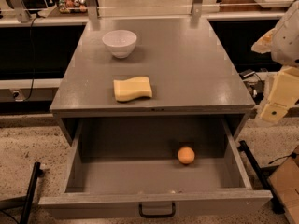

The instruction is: Pick orange from top drawer and place on counter

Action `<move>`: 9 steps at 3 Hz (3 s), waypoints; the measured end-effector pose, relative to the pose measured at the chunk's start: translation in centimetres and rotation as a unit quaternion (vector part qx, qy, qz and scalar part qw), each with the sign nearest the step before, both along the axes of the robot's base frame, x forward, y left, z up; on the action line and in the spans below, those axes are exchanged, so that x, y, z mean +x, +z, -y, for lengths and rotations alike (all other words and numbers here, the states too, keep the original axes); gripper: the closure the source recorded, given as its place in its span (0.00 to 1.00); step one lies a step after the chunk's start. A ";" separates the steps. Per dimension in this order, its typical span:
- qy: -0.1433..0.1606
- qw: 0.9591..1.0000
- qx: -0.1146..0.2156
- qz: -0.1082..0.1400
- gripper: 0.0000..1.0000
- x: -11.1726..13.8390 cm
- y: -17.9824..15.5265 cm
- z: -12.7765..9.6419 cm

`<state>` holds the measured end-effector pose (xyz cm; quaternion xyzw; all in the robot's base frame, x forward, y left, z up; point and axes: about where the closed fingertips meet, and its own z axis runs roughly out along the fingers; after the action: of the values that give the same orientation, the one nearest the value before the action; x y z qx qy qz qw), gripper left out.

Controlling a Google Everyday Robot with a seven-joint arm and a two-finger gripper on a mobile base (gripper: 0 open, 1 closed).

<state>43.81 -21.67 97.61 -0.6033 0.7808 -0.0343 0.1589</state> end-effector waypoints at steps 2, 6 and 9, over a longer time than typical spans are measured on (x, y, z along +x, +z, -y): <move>0.004 1.000 0.019 0.015 0.00 0.6 -1.4 -0.5; 0.074 0.993 0.089 -0.008 0.00 -0.6 -17.2 -5.9; 0.080 0.991 0.102 -0.043 0.61 0.6 -26.2 -5.8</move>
Offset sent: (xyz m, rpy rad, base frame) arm 0.0337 0.0266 -0.0860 0.2236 -0.1634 0.0456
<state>44.36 -15.90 71.41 -0.6456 0.7354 0.0837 0.1882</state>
